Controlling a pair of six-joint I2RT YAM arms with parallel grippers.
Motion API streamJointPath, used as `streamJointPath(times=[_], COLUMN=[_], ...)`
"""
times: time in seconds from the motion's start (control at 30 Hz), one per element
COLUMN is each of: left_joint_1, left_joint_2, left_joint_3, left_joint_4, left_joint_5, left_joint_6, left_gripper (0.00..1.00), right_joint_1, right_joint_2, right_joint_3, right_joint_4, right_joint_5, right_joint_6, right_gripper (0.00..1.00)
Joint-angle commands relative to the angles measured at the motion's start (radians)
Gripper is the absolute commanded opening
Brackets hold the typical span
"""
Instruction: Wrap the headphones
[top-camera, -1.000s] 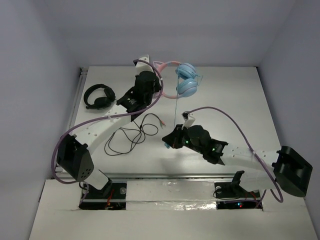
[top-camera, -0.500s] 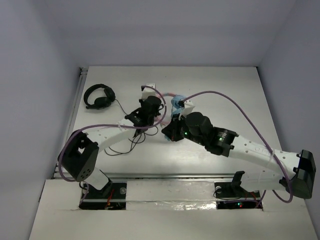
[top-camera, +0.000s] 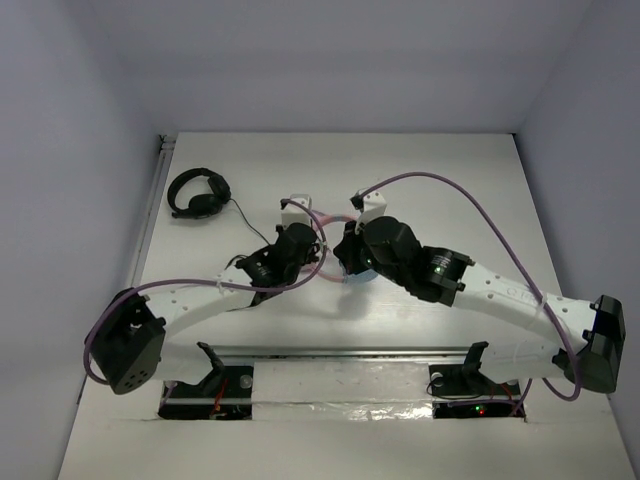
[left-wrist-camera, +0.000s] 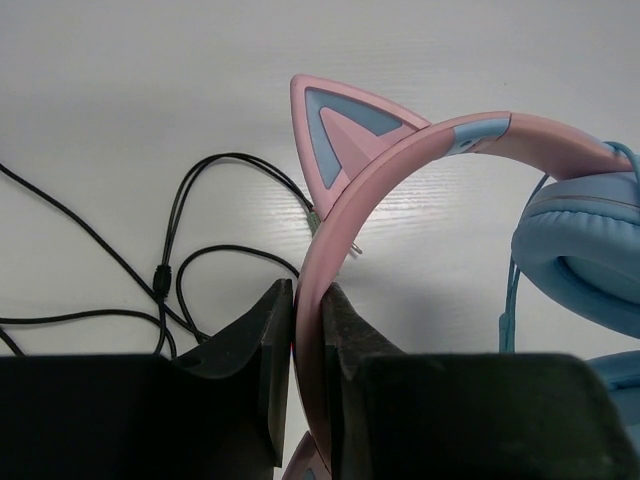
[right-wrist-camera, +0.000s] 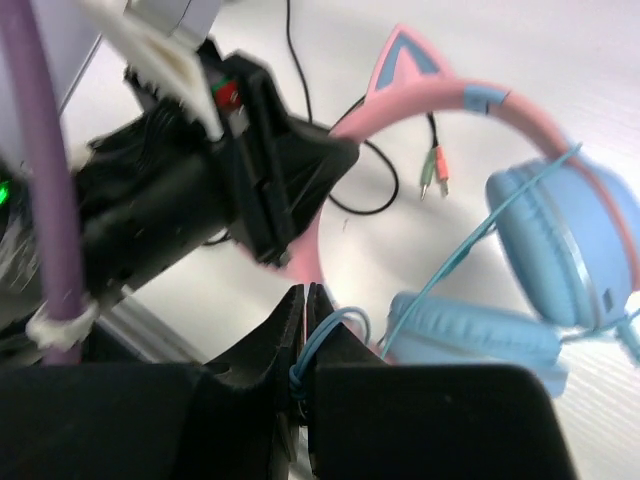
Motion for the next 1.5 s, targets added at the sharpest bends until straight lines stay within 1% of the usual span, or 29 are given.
streamJointPath(times=[0.0,0.1,0.17,0.33,0.4,0.53,0.6,0.63,0.73,0.83,0.93,1.1,1.13,1.17,1.37,1.4,1.47], left_joint_1=[-0.016,-0.027,-0.027,-0.027,-0.036,-0.036,-0.036,-0.036,-0.036,-0.036,-0.036,-0.036,-0.036,-0.036,-0.036,-0.036,-0.036], left_joint_2=[-0.068,-0.070,-0.079,-0.108,-0.117,-0.125,-0.118,-0.108,-0.102,-0.104,-0.079,-0.047,-0.041,-0.033,0.024,0.028,0.042], left_joint_3=[-0.008,-0.019,-0.037,-0.054,-0.053,-0.048,-0.040,-0.039,-0.028,-0.004,0.039,0.099,0.107,0.115,0.132,0.132,0.138], left_joint_4=[0.043,0.019,0.019,0.017,0.014,0.011,0.009,0.006,-0.010,-0.035,-0.067,-0.098,-0.098,-0.099,-0.090,-0.089,-0.093], left_joint_5=[0.062,0.105,0.134,0.186,0.197,0.226,0.240,0.246,0.248,0.245,0.242,0.219,0.222,0.223,0.253,0.257,0.263], left_joint_6=[-0.047,-0.061,-0.084,-0.119,-0.129,-0.156,-0.159,-0.161,-0.161,-0.158,-0.155,-0.161,-0.158,-0.155,-0.146,-0.147,-0.143], left_gripper=[0.00,0.00,0.00,0.00,0.00,0.00,0.00,0.00,0.00,0.00,0.00,0.00,0.00,0.00,0.00,0.00,0.00], right_joint_1=[-0.012,-0.021,-0.022,-0.040,-0.040,-0.049,-0.049,-0.060,-0.086,-0.097,-0.141,-0.189,-0.189,-0.202,-0.259,-0.268,-0.281], right_joint_2=[-0.004,0.001,0.007,0.007,0.008,0.037,0.045,0.048,0.069,0.117,0.172,0.257,0.261,0.264,0.280,0.284,0.290], right_joint_3=[0.015,-0.005,-0.014,-0.072,-0.081,-0.094,-0.095,-0.097,-0.098,-0.079,-0.057,-0.032,-0.035,-0.045,-0.031,-0.022,-0.014], right_joint_4=[0.113,0.191,0.240,0.378,0.393,0.394,0.397,0.401,0.426,0.404,0.380,0.352,0.366,0.377,0.393,0.392,0.392], right_joint_5=[0.073,0.125,0.190,0.311,0.345,0.504,0.536,0.576,0.601,0.631,0.604,0.576,0.560,0.546,0.483,0.472,0.444], right_joint_6=[-0.034,-0.020,0.001,0.098,0.153,0.285,0.345,0.366,0.400,0.448,0.501,0.561,0.564,0.568,0.558,0.554,0.546], right_gripper=[0.00,0.00,0.00,0.00,0.00,0.00,0.00,0.00,0.00,0.00,0.01,0.19,0.20,0.24,0.39,0.40,0.48])
